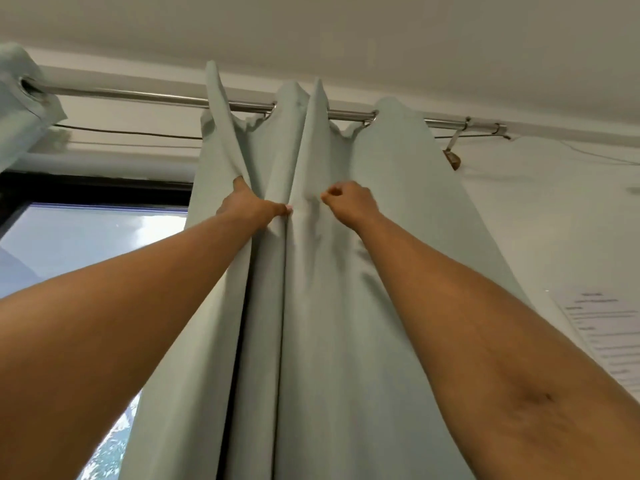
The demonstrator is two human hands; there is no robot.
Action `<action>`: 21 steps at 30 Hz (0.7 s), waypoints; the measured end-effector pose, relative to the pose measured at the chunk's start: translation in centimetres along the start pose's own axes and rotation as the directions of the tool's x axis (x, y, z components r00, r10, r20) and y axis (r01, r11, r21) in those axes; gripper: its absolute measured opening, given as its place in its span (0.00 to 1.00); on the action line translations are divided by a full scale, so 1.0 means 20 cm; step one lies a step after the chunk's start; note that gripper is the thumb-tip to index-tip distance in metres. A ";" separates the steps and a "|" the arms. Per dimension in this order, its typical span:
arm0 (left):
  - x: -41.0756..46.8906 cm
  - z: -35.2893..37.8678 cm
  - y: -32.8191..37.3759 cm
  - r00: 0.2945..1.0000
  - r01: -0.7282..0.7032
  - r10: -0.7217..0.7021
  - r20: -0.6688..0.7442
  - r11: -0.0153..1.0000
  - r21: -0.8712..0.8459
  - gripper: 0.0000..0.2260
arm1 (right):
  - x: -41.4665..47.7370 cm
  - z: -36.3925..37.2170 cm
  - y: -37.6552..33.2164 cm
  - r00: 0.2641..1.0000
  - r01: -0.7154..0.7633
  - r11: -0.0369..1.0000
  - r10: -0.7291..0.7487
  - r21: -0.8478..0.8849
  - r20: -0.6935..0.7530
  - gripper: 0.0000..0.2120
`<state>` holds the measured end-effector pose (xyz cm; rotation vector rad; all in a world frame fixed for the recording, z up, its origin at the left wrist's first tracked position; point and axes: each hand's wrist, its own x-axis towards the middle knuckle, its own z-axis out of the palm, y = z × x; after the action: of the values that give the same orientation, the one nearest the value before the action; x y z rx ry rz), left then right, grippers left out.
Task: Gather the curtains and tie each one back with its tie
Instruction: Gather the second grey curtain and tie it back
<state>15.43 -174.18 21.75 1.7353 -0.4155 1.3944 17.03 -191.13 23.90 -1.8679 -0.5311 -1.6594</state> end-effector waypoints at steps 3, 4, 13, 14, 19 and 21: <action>0.00 0.05 0.01 1.000 0.021 -0.021 -0.020 1.000 0.006 0.46 | 0.04 -0.08 0.21 0.960 -0.241 0.927 0.183 -0.289 -0.214 0.30; 0.01 0.06 0.01 0.999 0.024 -0.024 -0.030 1.000 0.002 0.46 | 0.04 -0.11 0.26 0.938 -0.320 0.904 0.261 -0.283 -0.227 0.38; 0.07 0.16 -0.06 0.996 0.026 -0.026 -0.082 1.000 -0.003 0.43 | 0.16 -0.30 0.62 0.830 -0.540 0.823 0.486 -0.176 -0.272 0.55; 0.07 0.17 -0.08 0.996 0.017 -0.018 -0.082 1.000 -0.006 0.41 | 0.18 -0.32 0.64 0.844 -0.518 0.837 0.468 -0.174 -0.260 0.47; 0.10 0.13 -0.11 0.989 -0.066 0.080 -0.123 0.991 0.113 0.35 | 0.25 -0.22 0.48 0.934 -0.261 0.953 0.208 -0.155 -0.292 0.17; 0.10 0.07 -0.13 0.991 -0.091 0.101 -0.087 0.990 0.107 0.32 | 0.26 -0.16 0.33 0.942 -0.191 0.978 0.160 -0.081 -0.296 0.17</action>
<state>18.77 -173.33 22.54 1.7441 -0.3868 1.5832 19.66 -198.57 28.26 -1.6506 -0.1500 -1.8264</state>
